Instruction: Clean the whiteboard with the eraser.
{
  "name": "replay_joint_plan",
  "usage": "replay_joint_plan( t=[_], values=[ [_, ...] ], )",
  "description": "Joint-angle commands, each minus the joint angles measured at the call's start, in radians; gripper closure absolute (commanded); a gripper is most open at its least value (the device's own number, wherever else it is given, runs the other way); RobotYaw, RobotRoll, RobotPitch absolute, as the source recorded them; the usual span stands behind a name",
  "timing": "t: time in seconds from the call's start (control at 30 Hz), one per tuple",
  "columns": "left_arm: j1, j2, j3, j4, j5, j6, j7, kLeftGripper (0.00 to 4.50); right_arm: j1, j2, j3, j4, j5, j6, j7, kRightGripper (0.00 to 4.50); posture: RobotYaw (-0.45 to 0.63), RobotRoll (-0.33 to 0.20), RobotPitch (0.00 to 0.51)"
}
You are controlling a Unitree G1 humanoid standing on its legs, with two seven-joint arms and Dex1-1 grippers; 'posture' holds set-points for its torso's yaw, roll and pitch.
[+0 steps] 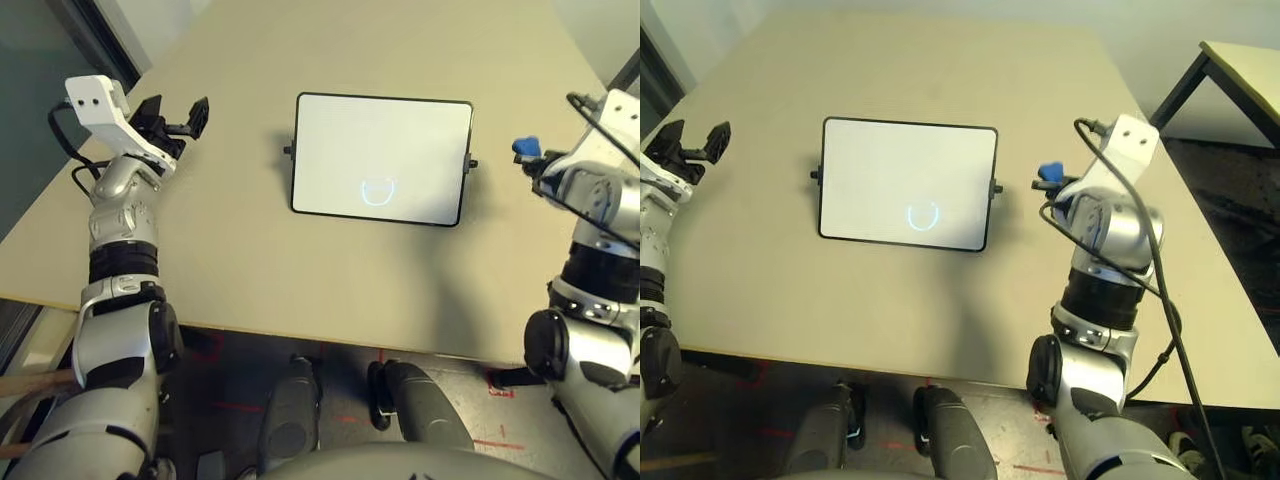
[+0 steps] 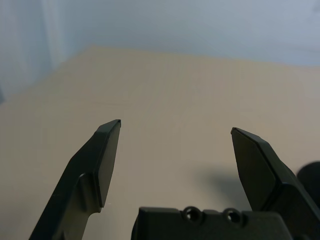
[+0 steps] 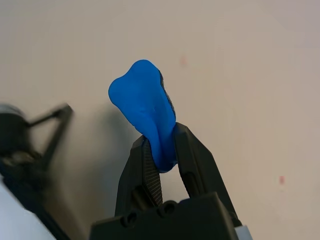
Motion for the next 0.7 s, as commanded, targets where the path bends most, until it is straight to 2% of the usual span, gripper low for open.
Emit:
replay_joint_plan(
  t=[0.03, 0.43, 0.53, 0.7],
  values=[
    [-0.001, -0.006, -0.01, 0.03, 0.009, -0.008, -0.012, 0.0, 0.052, 0.038, -0.038, 0.017, 0.01, 0.011, -0.04, 3.94, -0.04, 0.0, 0.116],
    [-0.001, -0.019, -0.018, 0.048, 0.01, 0.0, -0.024, 0.0, 0.122, 0.056, -0.079, 0.082, 0.046, -0.069, -0.092, 3.94, -0.04, 0.0, 0.109],
    [0.003, -0.034, -0.016, 0.049, 0.007, -0.001, -0.017, 0.0, 0.141, 0.056, -0.071, 0.067, 0.059, -0.074, -0.09, 2.93, -0.04, 0.0, 0.109],
    [0.0, -0.062, -0.019, 0.044, 0.008, 0.01, -0.003, 0.0, 0.126, 0.003, -0.054, 0.1, 0.091, -0.122, -0.061, 1.25, -0.05, 0.0, 0.12]
  ],
)
